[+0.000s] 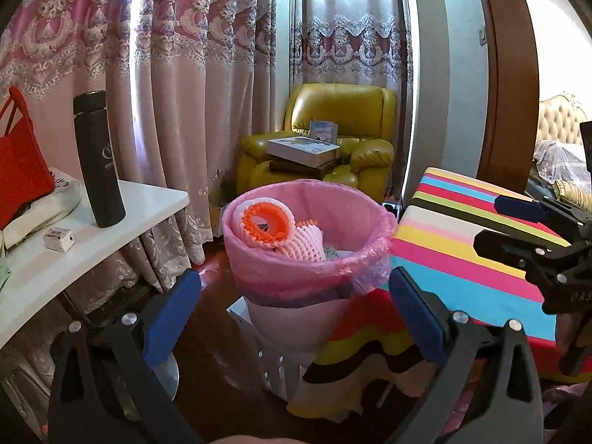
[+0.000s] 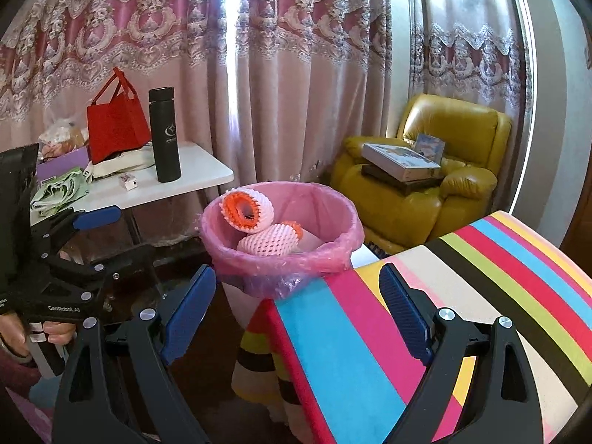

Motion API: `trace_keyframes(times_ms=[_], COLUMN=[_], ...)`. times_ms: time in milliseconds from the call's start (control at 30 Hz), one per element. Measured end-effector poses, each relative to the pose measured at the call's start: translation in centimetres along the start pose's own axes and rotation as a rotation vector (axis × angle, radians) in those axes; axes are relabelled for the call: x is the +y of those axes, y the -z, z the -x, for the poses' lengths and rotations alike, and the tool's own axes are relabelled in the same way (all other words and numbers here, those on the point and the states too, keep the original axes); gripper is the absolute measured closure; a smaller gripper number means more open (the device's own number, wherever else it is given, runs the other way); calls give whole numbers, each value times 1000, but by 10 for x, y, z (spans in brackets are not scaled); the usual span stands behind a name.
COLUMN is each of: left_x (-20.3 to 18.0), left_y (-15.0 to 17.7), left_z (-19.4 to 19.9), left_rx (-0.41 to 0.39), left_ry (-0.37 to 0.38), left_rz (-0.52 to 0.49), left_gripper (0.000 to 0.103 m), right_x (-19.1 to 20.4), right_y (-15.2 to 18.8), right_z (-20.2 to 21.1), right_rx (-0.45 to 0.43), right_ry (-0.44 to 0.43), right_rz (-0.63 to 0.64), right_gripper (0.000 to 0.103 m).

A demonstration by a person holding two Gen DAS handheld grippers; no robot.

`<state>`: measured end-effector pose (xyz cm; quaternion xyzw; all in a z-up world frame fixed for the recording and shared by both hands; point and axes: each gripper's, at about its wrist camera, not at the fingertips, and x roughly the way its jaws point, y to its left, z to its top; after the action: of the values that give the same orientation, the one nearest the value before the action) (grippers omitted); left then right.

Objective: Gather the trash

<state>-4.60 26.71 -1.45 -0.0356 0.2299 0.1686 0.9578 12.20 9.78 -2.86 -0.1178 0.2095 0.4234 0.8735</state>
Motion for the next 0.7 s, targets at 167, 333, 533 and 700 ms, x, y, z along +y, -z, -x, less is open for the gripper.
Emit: trace_keyframes(times_ms=[167,333,533,700], left_x=[2,1,1,2], left_y=[0,0,1,1], left_z=[-2,-4,-5,-7], left_rx=[5,11,15,15], left_ry=[1,3,9,7], left_rz=[-4,-12,-14,-14], left_gripper=[5,5,5,5], right_x=[1,2,2,1], right_y=[0,1,0,0], right_z=[3,6,6,6], right_rx=[-10,-23,-21,-16], right_ry=[8,30,28,25], right_rz=[4,24,26,21], right_gripper=[18,18,18,18])
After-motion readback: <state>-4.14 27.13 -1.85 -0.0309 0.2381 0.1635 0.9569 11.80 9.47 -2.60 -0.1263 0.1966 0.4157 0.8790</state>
